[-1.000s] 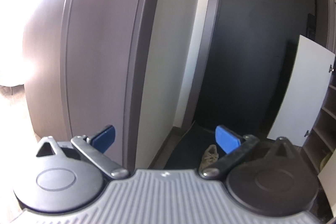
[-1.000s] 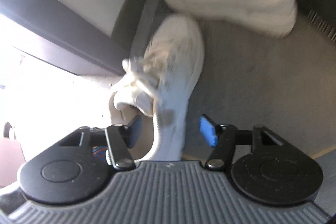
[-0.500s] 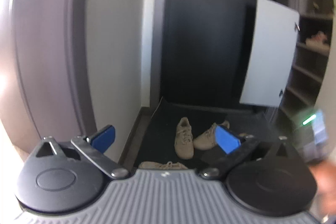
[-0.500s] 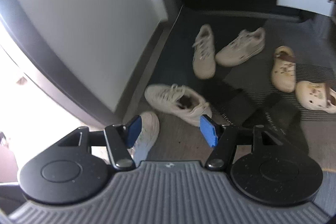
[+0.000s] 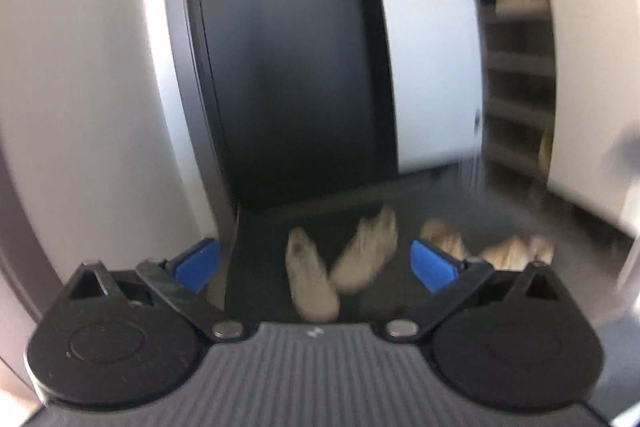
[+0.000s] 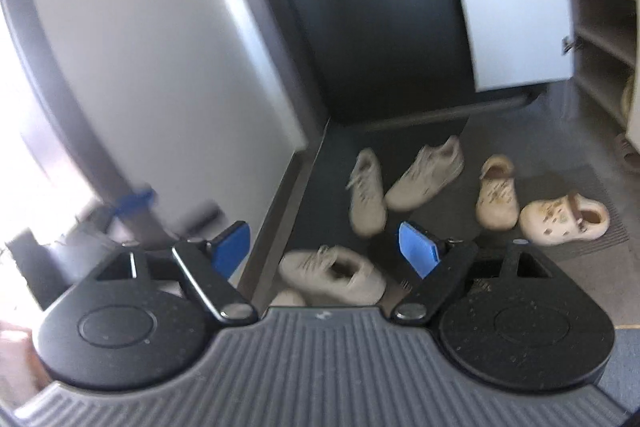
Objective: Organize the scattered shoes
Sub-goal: 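Grasp another white sneaker by its heel collar with the left gripper, then carry the white sneaker and open the left gripper to set it down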
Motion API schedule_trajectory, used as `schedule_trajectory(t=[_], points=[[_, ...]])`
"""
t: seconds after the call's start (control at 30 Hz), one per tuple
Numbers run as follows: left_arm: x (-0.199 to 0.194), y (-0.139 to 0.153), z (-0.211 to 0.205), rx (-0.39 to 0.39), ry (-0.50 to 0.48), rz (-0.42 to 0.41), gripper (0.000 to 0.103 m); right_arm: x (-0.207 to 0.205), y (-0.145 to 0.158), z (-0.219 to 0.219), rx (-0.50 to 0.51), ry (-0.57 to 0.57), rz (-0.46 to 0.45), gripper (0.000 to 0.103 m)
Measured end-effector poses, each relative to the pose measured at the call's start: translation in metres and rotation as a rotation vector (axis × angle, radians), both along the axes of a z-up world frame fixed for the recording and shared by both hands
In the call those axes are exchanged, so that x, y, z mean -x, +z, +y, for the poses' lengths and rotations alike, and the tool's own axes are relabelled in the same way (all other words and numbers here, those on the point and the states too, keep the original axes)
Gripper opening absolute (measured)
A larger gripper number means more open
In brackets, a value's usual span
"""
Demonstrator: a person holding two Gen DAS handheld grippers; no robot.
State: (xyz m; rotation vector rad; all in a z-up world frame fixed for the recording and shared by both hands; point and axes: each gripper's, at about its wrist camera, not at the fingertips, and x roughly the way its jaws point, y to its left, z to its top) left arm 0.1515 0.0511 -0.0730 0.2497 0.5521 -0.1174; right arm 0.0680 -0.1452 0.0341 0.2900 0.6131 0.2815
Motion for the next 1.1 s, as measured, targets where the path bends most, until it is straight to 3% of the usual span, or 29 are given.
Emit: schedule_trajectory(t=[0.07,0.1,0.2,0.33,0.4,0.43,0.5,0.6,0.7,0.77,0.83,0.87,0.97,1.1], points=[[-0.017,-0.023,-0.003,-0.049,-0.013,0.042,0.101,-0.002,-0.006,-0.006,-0.060,0.025,0.028,0.084],[-0.034,-0.050,-0.008,-0.104,-0.048,0.054,0.098,-0.004,-0.009,-0.009,-0.101,0.032,0.046,0.084],[-0.062,-0.080,-0.006,-0.154,-0.124,0.058,0.094,-0.015,-0.018,-0.011,-0.165,0.031,0.075,0.084],[-0.113,-0.130,-0.011,-0.182,-0.144,0.134,0.092,-0.033,-0.042,-0.013,-0.239,0.030,0.205,0.084],[-0.149,-0.179,-0.011,-0.265,-0.135,0.224,0.086,-0.041,-0.052,-0.016,-0.268,0.012,0.262,0.084],[-0.152,-0.178,-0.010,-0.269,-0.138,0.226,0.086,-0.045,-0.057,-0.017,-0.280,0.004,0.283,0.084],[-0.170,-0.215,-0.004,-0.342,-0.208,0.236,0.086,-0.054,-0.066,-0.020,-0.305,-0.011,0.325,0.084],[-0.184,-0.240,0.006,-0.391,-0.229,0.265,0.086,-0.054,-0.071,-0.021,-0.369,-0.015,0.357,0.084],[-0.211,-0.268,0.015,-0.377,-0.207,0.381,0.084,-0.059,-0.072,-0.017,-0.362,-0.038,0.364,0.084],[-0.217,-0.278,0.017,-0.358,-0.195,0.393,0.081,-0.061,-0.070,-0.014,-0.361,-0.036,0.364,0.084],[-0.222,-0.293,0.020,-0.351,-0.188,0.421,0.071,-0.066,-0.072,-0.010,-0.363,-0.026,0.373,0.084],[-0.224,-0.302,0.019,-0.371,-0.181,0.437,0.057,-0.070,-0.075,-0.007,-0.364,-0.016,0.386,0.084],[-0.222,-0.313,0.017,-0.416,-0.152,0.411,0.052,-0.076,-0.083,0.000,-0.376,-0.002,0.418,0.084],[-0.222,-0.305,0.020,-0.375,-0.101,0.401,0.034,-0.076,-0.087,-0.002,-0.403,-0.029,0.408,0.084]])
